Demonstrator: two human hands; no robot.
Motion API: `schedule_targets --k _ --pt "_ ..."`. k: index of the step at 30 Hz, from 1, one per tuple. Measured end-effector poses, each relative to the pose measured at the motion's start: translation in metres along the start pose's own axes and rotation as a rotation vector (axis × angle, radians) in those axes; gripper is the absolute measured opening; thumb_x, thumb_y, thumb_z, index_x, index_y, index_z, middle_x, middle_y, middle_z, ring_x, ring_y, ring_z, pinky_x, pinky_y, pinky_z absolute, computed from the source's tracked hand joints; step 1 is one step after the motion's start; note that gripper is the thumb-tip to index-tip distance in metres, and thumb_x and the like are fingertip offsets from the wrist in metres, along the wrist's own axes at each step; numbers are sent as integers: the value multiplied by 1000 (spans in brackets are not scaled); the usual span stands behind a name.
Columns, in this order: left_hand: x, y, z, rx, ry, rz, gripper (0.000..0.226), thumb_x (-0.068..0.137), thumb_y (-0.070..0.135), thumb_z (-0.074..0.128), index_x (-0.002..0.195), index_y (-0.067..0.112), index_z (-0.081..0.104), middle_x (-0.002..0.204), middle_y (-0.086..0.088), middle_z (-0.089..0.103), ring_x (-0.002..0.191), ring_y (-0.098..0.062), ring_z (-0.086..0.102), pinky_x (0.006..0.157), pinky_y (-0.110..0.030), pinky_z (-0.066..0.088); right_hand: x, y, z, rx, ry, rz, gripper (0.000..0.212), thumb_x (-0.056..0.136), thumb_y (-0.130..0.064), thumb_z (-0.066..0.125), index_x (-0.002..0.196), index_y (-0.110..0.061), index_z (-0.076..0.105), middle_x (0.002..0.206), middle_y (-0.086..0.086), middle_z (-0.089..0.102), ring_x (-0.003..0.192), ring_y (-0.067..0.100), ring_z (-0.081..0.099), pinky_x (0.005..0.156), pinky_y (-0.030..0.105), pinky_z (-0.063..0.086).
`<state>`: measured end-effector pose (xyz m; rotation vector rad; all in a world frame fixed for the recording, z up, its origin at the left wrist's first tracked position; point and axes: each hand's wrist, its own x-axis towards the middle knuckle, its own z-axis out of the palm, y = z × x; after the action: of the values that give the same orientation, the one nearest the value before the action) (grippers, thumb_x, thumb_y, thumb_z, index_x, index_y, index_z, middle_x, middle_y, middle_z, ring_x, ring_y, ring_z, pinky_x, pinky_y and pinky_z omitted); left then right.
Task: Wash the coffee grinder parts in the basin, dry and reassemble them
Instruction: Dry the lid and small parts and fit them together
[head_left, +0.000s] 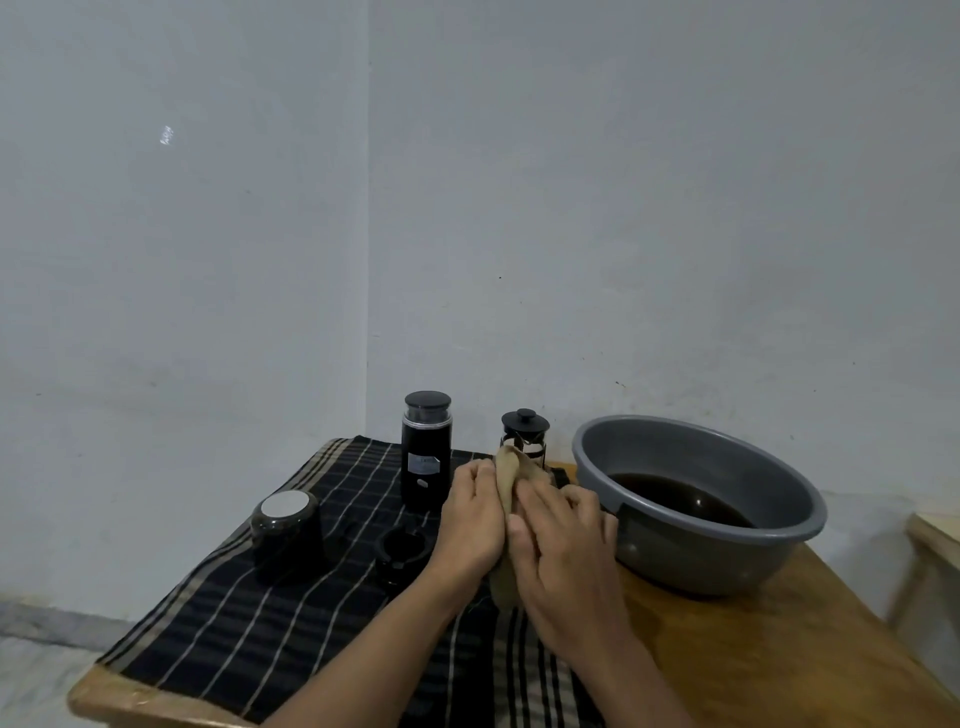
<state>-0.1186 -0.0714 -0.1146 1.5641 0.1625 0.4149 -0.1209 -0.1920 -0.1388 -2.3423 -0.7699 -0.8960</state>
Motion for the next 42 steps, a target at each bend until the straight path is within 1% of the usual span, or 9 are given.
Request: schedule_targets --k 6,10,15,23,27,29,31,37,42 --pt "-6 11 6 -101 -191 -156 48 103 41 37 99 12 75 104 -13 76 100 -21 71 95 -46 56 17 8 6 233 142 -71 45 106 -48 29 118 -15 58 109 -4 55 94 13 56 74 35 55" --pt "-6 12 -1 214 -210 -30 60 98 65 23 98 30 71 105 3 73 102 -11 67 96 -41 53 24 9 6 297 299 -92 33 106 -42 37 115 -16 55 104 1 56 89 16 59 72 37 56" --pt "-18 18 -2 494 -60 231 73 98 56 10 96 10 66 89 -9 72 82 -22 65 86 -45 54 23 12 7 261 267 -163 31 106 -37 36 106 -15 58 100 -1 57 86 16 58 71 37 55" --pt "3 -21 -10 680 126 727 45 98 51 25 78 18 49 57 10 44 49 -13 42 49 -34 34 48 -9 -10 682 -199 751 55 103 -44 37 80 -9 73 79 11 74 82 25 71 84 49 58" --pt "-2 -8 -3 249 -6 259 57 92 62 23 72 20 55 62 6 58 57 -5 52 57 -31 42 29 -10 -5 399 92 189 46 103 -50 32 90 -19 64 85 -7 63 78 8 61 72 35 54" --pt "-6 5 -11 97 -272 -235 64 100 62 25 65 19 56 59 1 54 51 -11 45 49 -26 36 21 6 1 300 72 -142 38 103 -46 36 104 -16 60 96 -6 56 82 7 56 69 27 52" --pt "-12 7 -15 32 -418 -410 66 105 59 23 58 21 50 53 1 42 45 -11 32 42 -23 23 16 20 7 218 30 -302 32 104 -41 40 107 -16 58 98 -4 53 81 6 51 65 23 49" --pt "-16 -4 -3 571 89 286 66 100 57 16 90 15 66 80 -2 70 74 -16 65 61 -31 45 42 -8 3 513 -27 403 47 104 -44 35 80 -18 66 74 -5 67 72 10 64 70 34 54" --pt "-9 -22 -20 735 65 617 46 96 58 17 85 22 44 66 5 52 57 -11 48 53 -29 36 51 -2 -8 1196 -338 1145 43 104 -39 48 93 -7 74 72 12 70 66 27 67 65 38 57"
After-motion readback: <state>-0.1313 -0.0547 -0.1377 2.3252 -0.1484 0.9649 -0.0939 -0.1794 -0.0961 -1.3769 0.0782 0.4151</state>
